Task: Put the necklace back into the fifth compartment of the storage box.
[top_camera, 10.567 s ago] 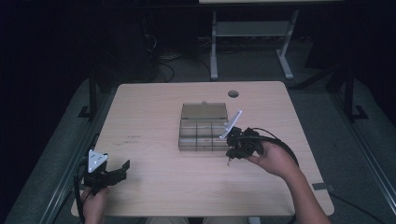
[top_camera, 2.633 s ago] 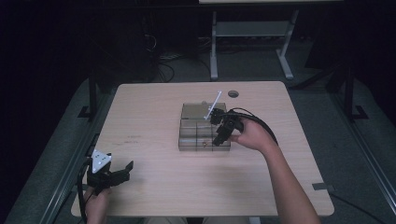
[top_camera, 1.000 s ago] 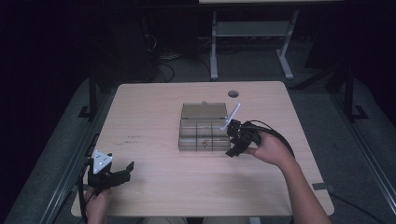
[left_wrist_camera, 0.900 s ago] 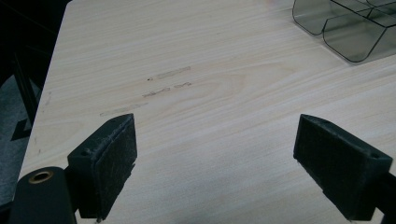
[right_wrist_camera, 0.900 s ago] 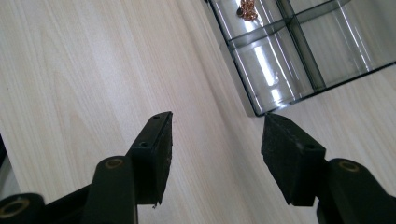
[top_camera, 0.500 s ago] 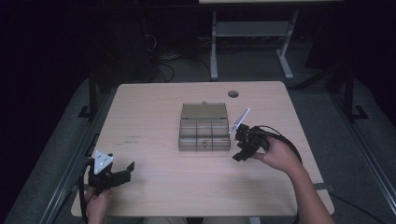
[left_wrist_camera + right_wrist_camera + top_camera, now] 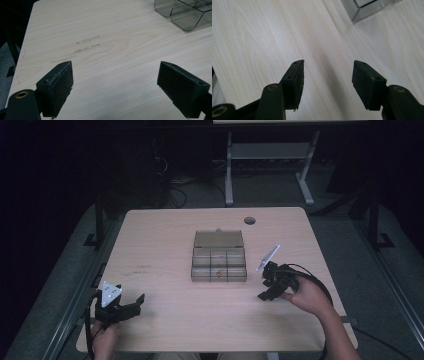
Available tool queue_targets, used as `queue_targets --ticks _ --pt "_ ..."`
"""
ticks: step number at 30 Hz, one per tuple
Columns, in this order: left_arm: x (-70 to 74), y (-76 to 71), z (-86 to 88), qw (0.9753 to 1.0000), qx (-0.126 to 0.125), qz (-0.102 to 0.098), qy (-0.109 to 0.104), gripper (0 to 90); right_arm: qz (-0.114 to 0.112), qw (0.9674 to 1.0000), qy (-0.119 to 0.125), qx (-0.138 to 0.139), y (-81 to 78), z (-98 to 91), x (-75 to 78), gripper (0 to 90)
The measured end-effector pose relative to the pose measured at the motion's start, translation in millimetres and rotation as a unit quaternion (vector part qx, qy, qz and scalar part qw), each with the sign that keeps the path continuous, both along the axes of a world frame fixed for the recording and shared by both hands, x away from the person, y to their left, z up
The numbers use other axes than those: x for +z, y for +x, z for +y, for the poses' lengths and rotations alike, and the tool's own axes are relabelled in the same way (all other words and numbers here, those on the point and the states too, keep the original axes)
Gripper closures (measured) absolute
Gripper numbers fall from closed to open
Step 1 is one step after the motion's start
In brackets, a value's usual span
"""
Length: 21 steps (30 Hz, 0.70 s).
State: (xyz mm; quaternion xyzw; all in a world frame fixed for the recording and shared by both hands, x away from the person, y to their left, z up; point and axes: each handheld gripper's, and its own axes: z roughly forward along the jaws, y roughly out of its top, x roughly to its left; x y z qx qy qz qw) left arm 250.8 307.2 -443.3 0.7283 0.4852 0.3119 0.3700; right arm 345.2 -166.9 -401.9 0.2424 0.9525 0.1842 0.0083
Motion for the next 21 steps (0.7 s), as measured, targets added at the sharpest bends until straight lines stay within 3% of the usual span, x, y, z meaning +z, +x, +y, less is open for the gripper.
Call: queue_targets --ticks 21 --pt "-0.3 -0.8 -1.2 1.0 -0.006 -0.002 0.006 13.0 0.004 0.9998 0.014 -0.014 -24.6 -19.2 -21.0 42.8"
